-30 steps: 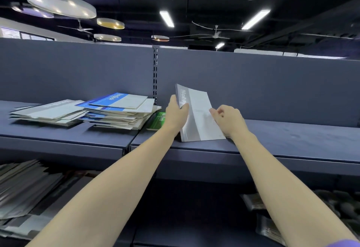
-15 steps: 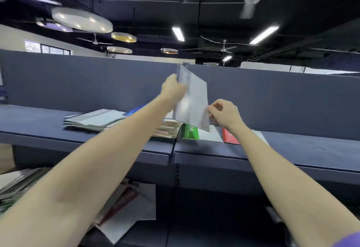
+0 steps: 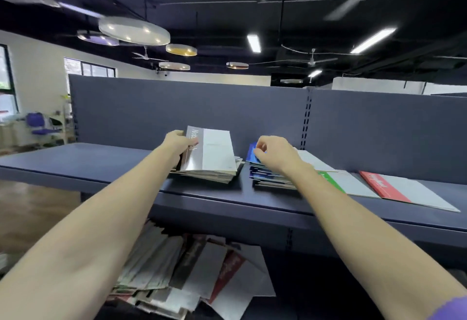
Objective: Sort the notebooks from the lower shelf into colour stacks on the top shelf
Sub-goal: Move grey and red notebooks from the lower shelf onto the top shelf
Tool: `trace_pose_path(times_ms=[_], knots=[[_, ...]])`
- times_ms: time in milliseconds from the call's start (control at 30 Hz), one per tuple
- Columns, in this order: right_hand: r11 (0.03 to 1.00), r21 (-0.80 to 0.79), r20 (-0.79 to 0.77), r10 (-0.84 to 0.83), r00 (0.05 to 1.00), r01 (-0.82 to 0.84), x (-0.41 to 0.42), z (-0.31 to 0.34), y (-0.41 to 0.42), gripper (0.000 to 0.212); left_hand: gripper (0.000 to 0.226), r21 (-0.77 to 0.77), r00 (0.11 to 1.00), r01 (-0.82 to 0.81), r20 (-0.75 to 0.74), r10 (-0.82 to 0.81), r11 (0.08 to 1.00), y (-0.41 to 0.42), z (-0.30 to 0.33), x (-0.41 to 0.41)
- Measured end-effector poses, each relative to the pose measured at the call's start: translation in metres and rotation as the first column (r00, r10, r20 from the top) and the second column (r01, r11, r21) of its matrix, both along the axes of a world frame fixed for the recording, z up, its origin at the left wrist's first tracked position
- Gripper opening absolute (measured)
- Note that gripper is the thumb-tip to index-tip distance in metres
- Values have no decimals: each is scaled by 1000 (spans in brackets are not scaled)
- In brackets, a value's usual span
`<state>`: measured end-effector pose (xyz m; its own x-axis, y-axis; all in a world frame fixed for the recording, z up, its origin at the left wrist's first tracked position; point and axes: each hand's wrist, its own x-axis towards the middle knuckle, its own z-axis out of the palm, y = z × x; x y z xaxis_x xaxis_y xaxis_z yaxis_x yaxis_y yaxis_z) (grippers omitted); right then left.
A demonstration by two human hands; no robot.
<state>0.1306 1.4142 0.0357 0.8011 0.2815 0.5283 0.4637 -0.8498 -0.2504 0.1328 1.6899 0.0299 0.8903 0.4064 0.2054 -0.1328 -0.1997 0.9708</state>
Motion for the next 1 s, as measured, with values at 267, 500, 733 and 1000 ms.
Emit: trace_pose_path(times_ms=[267,500,733,1000], knots=[[979,-153,252,-95,963,136,-13,-3,66,21,31,572,988,-23,-114,108,820,15,-2,25],[992,-122,3,11,1000,-11,-13,-18,102,20,24,745,956,172,-285,74,645,30,1,31],[835,-473,198,-210,957,281,-4,-24,125,26,48,412,930,339,-283,-235,846,62,-18,49],[955,-252,-75,-179,981,155,10,-29,146,24,34,510,905,377,-381,-190,773,66,-12,60]])
